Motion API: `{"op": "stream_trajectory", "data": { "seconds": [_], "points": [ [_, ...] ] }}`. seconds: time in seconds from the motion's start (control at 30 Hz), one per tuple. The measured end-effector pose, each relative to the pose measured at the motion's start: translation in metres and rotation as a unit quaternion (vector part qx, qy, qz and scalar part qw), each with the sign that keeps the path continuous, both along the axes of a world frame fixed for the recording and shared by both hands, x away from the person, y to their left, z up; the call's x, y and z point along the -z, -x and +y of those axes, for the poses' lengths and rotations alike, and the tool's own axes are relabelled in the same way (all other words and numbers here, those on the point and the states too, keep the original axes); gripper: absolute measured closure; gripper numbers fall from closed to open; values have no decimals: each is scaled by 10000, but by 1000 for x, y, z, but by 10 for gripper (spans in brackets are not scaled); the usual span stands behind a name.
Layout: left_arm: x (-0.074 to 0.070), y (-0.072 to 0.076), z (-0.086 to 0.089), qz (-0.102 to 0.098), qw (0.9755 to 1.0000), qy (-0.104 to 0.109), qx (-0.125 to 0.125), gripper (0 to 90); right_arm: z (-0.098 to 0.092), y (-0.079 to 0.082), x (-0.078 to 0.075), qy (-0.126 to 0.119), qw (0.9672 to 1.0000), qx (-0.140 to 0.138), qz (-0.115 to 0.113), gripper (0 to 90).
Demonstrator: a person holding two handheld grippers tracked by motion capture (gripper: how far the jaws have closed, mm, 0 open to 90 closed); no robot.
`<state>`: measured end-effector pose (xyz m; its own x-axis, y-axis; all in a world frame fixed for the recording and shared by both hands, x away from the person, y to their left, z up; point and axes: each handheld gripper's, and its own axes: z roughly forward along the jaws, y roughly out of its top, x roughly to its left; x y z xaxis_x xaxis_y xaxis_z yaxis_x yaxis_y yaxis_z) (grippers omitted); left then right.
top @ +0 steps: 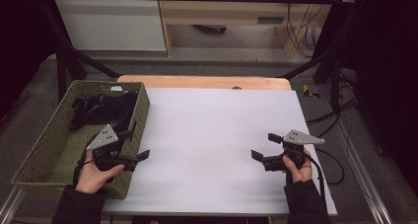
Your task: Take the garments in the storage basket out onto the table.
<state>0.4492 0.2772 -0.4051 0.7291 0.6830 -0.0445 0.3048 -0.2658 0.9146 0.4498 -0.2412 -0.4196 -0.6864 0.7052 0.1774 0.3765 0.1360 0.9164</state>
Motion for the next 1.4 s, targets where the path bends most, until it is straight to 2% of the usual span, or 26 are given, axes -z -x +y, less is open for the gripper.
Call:
{"op": "stream_trajectory", "data": {
  "seconds": [0.6, 0.63, 0.87, 1.1, 1.4],
  "points": [
    [-3, 0, 3, 37, 9999, 40, -97, 6, 0, 0, 0, -7, 10000, -25, 13, 26],
    [-5, 0, 4, 24, 9998, -32, -185, 5, 0, 0, 0, -16, 10000, -30, 18, 26],
    [-8, 0, 4, 13, 9997, -109, -206, 3, 0, -1, 1, 3, 10000, -22, 20, 26],
    [-17, 1, 11, -53, 9994, 48, -324, 3, 0, -1, 1, 3, 10000, -7, 26, 26],
    [-20, 0, 16, -64, 9991, 71, -405, 3, 1, -2, 2, 25, 10000, -5, 54, 27]
  ]
}}
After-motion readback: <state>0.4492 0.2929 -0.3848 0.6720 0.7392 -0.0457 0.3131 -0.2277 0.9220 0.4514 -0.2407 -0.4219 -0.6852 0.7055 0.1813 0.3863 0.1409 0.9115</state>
